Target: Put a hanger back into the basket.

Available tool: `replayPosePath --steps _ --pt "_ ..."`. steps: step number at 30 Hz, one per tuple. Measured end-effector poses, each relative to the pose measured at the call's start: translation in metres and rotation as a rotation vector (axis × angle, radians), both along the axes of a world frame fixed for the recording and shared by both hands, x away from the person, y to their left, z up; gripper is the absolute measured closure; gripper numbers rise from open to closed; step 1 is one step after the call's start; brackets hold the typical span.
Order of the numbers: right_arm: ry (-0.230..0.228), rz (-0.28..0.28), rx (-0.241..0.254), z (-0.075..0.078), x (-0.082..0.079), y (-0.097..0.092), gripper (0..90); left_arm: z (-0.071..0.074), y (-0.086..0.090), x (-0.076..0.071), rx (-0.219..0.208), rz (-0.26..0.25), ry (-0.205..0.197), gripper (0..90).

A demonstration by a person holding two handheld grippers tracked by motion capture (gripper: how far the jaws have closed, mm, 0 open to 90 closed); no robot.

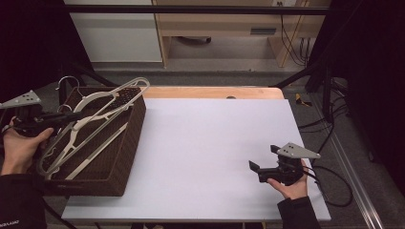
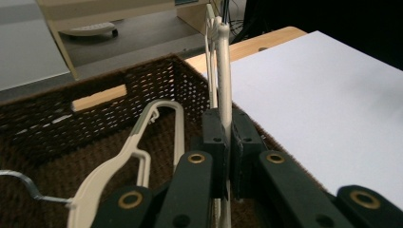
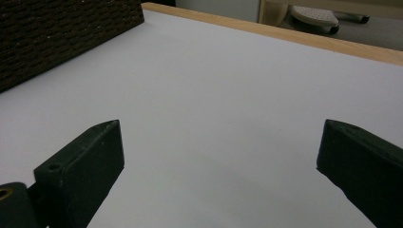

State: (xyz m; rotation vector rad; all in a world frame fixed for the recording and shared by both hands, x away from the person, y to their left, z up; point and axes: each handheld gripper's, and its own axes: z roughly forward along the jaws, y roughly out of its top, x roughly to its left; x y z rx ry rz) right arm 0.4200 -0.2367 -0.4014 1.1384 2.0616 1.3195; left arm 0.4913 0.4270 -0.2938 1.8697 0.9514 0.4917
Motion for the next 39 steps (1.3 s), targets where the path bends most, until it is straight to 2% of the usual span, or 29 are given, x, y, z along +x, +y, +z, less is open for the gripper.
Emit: replayPosePath --steps 4,8,16,20,25,29,31,34,36,39 --pt "0.001 0.002 -0.001 0.0 0.0 0.0 2.4 -0.005 0.014 -0.002 -0.001 0.021 0.002 86.8" --pt "0.002 0.001 -0.001 0.0 0.0 0.0 2.6 -0.009 0.02 -0.003 0.019 0.037 0.018 86.8" --pt "0.004 0.005 -0.006 -0.001 0.0 0.0 2.6 -0.021 0.029 -0.001 0.014 0.063 0.049 86.9" --pt "0.002 0.006 -0.007 0.0 0.0 0.0 2.6 -0.029 0.023 0.003 0.02 0.052 0.081 86.9" --pt "0.007 0.007 -0.006 -0.001 0.0 0.001 2.6 -0.046 0.016 0.008 0.015 0.056 0.132 86.6" --pt "0.011 0.004 -0.003 -0.001 0.0 0.001 2.6 -0.061 0.012 0.013 0.007 0.061 0.198 86.2" --pt "0.012 0.005 -0.003 -0.001 0.0 0.001 2.5 -0.069 0.009 0.015 0.024 0.068 0.218 85.7" --pt "0.007 0.01 -0.005 -0.001 0.0 0.001 2.5 -0.075 0.014 0.012 -0.004 0.115 0.214 85.1" --pt "0.008 0.009 -0.005 -0.001 0.0 0.001 2.5 -0.079 0.014 0.01 0.03 0.162 0.223 83.5" --pt "0.007 0.009 -0.005 -0.001 0.0 0.001 2.4 -0.077 0.014 0.003 0.009 0.197 0.185 73.0"
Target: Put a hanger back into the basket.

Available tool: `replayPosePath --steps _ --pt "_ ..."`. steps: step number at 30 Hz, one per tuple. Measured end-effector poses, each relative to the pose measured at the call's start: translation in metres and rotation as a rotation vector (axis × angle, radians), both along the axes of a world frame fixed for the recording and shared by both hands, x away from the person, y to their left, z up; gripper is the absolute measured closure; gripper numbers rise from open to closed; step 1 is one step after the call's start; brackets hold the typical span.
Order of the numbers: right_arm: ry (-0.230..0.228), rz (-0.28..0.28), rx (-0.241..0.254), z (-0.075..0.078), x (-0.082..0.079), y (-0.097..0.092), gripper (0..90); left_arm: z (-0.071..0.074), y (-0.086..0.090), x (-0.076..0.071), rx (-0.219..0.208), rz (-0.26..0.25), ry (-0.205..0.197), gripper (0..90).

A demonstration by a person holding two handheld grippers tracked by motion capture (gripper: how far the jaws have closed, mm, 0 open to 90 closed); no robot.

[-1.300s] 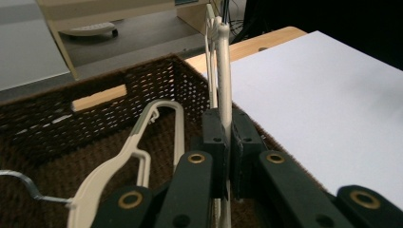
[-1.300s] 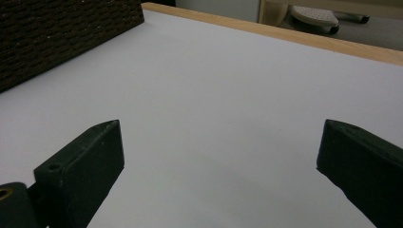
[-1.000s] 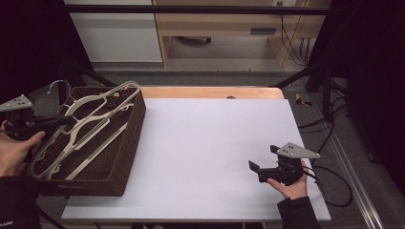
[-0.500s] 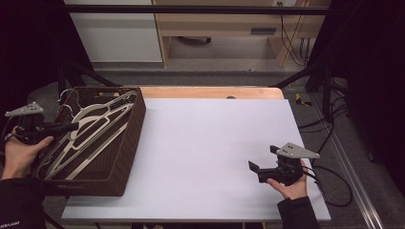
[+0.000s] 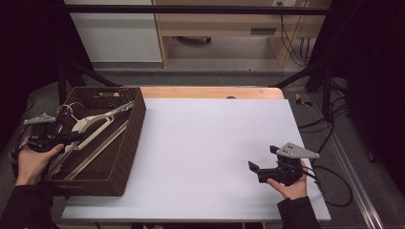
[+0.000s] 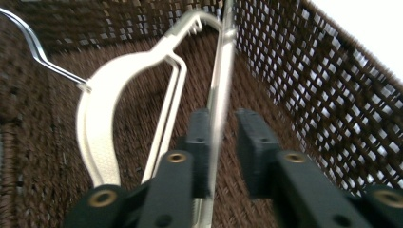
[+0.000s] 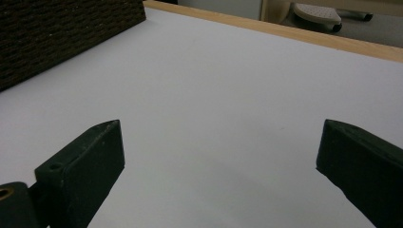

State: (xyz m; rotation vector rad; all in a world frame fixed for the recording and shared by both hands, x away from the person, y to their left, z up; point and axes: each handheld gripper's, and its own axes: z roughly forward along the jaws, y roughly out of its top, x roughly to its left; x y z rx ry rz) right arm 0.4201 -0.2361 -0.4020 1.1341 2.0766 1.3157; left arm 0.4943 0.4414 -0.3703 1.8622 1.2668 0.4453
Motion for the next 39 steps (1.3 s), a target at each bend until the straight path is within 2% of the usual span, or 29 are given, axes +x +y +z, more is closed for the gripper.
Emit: replayPosePath --steps 1,3,6,9,12,15,18,21,26,27,28,34,39 --pt "0.0 0.0 0.0 0.0 0.0 0.0 2.4 0.002 0.0 -0.003 -0.003 0.009 -0.02 68.1" --pt "-0.002 -0.001 0.0 0.0 0.0 -0.001 2.4 0.009 -0.002 -0.011 -0.019 0.026 -0.068 64.3" --pt "-0.002 -0.006 0.005 0.001 0.0 -0.001 2.4 0.02 -0.008 -0.021 -0.042 0.027 -0.137 55.7" --pt "-0.002 -0.009 0.01 0.001 -0.001 -0.001 2.3 0.031 -0.018 -0.03 -0.041 0.023 -0.192 49.7" --pt "-0.003 -0.009 0.01 0.001 -0.001 -0.001 2.2 0.038 -0.032 -0.037 -0.041 0.012 -0.228 44.5" --pt "-0.009 -0.006 0.013 0.002 -0.002 -0.002 2.2 0.041 -0.052 -0.045 -0.048 -0.014 -0.257 38.9" --pt "-0.013 -0.01 0.02 0.002 -0.002 -0.003 2.1 0.04 -0.069 -0.051 -0.057 -0.035 -0.266 34.4" --pt "-0.022 -0.008 0.028 0.003 -0.003 -0.004 1.8 0.035 -0.091 -0.058 -0.083 -0.079 -0.275 27.9" --pt "-0.031 -0.008 0.032 0.004 -0.004 -0.005 1.6 0.025 -0.12 -0.066 -0.077 -0.125 -0.263 21.7" --pt "-0.031 -0.008 0.032 0.004 -0.004 -0.005 1.6 0.025 -0.12 -0.066 -0.077 -0.125 -0.263 20.8" --pt "-0.04 -0.004 0.032 0.004 -0.004 -0.006 1.5 0.02 -0.129 -0.068 -0.066 -0.155 -0.247 19.5" --pt "-0.062 0.005 0.041 0.005 -0.007 -0.008 1.2 0.003 -0.145 -0.073 -0.057 -0.205 -0.232 15.9" --pt "-0.066 0.004 0.045 0.006 -0.007 -0.009 1.0 -0.002 -0.15 -0.074 -0.058 -0.23 -0.242 13.1"
